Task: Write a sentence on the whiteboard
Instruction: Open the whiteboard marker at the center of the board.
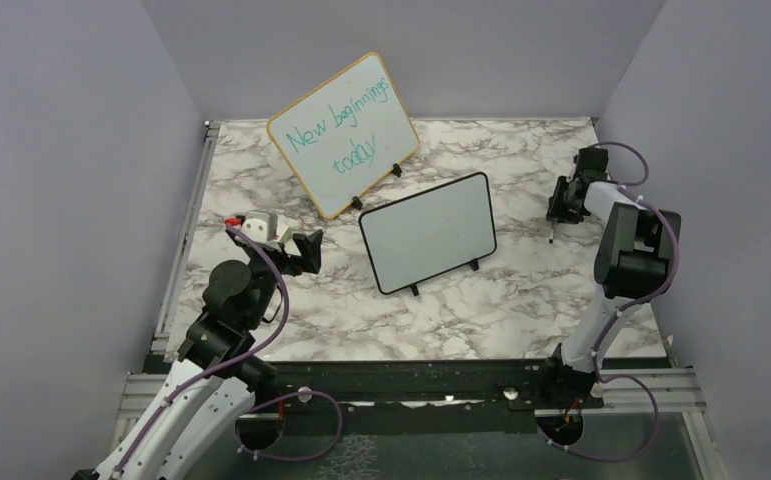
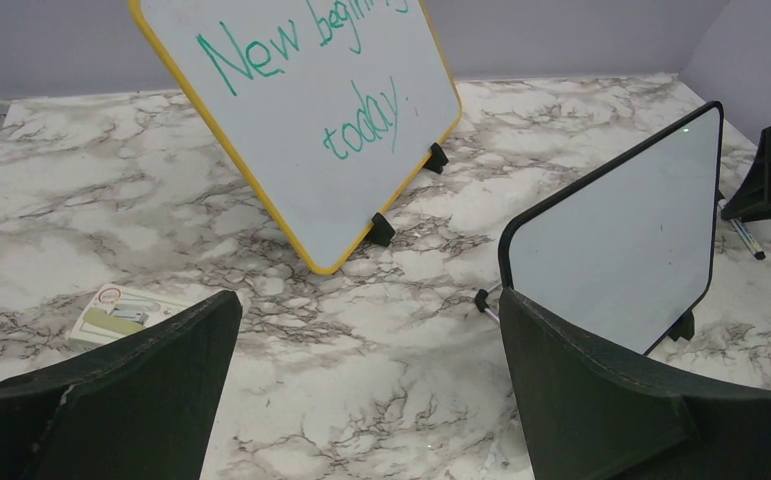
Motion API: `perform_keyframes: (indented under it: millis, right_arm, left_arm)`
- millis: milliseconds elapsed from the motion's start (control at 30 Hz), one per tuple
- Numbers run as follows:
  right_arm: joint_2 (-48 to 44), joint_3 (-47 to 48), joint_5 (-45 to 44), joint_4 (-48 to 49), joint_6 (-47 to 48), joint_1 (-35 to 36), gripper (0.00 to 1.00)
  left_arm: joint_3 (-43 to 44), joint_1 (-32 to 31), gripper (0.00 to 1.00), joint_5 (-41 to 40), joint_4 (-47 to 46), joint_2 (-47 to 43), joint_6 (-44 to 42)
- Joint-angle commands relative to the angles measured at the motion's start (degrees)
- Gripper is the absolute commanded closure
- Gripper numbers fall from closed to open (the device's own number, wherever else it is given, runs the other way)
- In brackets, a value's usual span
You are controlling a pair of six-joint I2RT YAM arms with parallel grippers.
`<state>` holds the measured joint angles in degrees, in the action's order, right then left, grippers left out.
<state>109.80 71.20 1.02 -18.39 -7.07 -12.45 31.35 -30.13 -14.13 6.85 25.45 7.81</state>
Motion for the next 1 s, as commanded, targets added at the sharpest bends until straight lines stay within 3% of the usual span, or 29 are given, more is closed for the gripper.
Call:
perform_keyframes:
  millis: [0,400,733,967]
  right_arm:
    - [2.26,2.65,1.96,-3.08,1.35,-0.21,0.67]
    - [0.19,0.33,3.86,-4.38,0.65,-0.03,0.95]
    - [-12.99,-7.95,4.22,-1.77,-2.96,3.83,0.99]
    - [-27.37,-13.23,4.48,-3.76,-5.26,8.46,0.99]
  left_arm:
    - [-0.67,-0.37,0.01,0.59,-2.00,0.13,-0.47]
    - [-0.53,-0.37,0.01,1.51,-1.63,1.30,-0.35]
    - [3.02,-0.37,0.01,2.66,2.32,3.27,2.32]
    - [7.48,-0.35,0.01,5.86,6.99,5.42,7.01]
